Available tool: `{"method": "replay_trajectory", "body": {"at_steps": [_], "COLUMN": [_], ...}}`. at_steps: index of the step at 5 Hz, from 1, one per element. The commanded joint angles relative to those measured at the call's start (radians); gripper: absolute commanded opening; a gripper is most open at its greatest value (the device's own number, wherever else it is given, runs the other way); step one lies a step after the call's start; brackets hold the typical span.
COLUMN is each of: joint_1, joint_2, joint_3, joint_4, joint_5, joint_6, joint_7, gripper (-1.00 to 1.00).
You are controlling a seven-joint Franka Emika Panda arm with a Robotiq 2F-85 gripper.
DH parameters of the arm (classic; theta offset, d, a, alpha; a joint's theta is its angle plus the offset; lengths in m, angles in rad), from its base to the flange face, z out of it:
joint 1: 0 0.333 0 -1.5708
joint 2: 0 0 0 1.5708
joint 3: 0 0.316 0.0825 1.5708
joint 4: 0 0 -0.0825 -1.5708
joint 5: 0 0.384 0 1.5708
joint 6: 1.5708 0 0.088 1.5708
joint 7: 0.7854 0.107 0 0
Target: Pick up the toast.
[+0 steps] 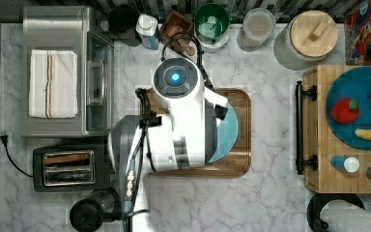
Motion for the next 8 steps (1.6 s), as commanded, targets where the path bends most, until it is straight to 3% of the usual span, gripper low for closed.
{"method": "replay_trajectory", "body": {"at_steps": [1,4,5,6,8], "joint_1": [0.077,0.088,0.118,0.140,0.166], "joint_2": [-0.095,-0.099,-0.098,-0.039,0.004], "joint_3": [0.114,0.221,0.243,0.288,0.356], "joint_4": [0.022,-0.004,0.004,0.120,0.133], "joint_5": [0.068,0.122,0.139,0.125,0.121], "joint_6": [-0.038,-0.042,-0.045,-0.107,-0.084], "joint_7": [0.243,0.413,0.479,0.586,0.722], "gripper": [1.00,1.00,1.00,1.00,1.00]}}
